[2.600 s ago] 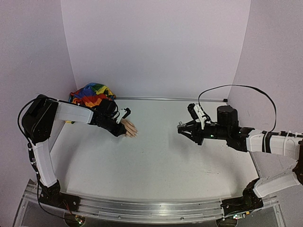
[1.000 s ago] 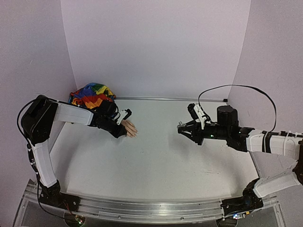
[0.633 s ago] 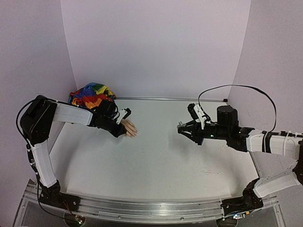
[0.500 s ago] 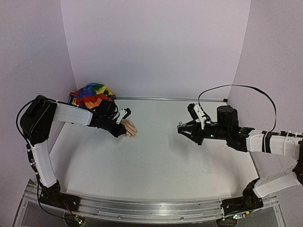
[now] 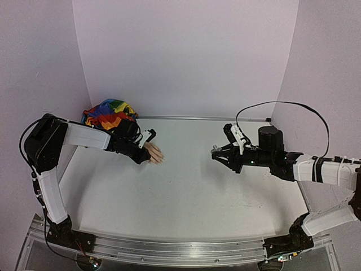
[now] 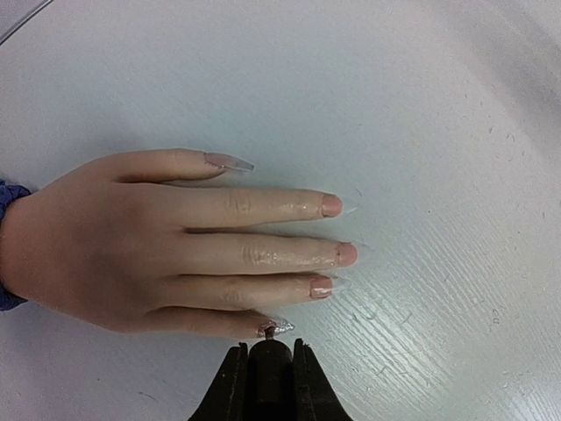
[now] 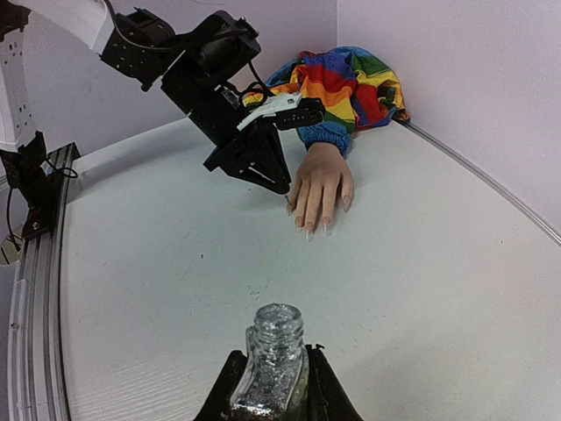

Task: Paint the nails
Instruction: Paint the nail with the hand.

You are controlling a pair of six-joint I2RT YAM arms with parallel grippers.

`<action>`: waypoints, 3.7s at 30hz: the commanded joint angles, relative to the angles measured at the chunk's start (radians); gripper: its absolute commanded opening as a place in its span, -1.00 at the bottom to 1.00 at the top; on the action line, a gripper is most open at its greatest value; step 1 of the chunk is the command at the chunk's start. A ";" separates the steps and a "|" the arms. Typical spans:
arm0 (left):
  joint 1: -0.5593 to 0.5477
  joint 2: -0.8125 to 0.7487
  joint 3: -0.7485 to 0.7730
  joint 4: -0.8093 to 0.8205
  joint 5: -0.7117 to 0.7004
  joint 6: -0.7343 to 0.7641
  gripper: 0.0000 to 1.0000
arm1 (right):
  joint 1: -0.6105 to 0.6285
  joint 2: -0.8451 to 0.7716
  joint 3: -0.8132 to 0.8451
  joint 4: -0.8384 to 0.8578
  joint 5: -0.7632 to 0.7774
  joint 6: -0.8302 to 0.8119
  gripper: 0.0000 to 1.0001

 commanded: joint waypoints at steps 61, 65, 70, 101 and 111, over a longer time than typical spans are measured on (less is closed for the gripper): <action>-0.023 0.055 0.113 -0.092 0.006 0.026 -1.00 | 0.003 -0.006 0.018 0.043 -0.026 0.003 -1.00; -0.024 0.047 0.107 -0.092 0.014 0.030 -1.00 | 0.002 -0.003 0.019 0.045 -0.025 0.001 -1.00; -0.031 0.023 0.089 -0.083 0.011 0.030 -1.00 | 0.002 0.003 0.021 0.045 -0.026 0.001 -1.00; -0.021 -0.005 0.039 0.015 -0.075 0.004 -1.00 | 0.003 0.002 0.021 0.047 -0.026 0.003 -1.00; -0.023 -0.001 0.043 0.006 -0.070 0.006 -1.00 | 0.002 -0.004 0.018 0.047 -0.025 0.003 -1.00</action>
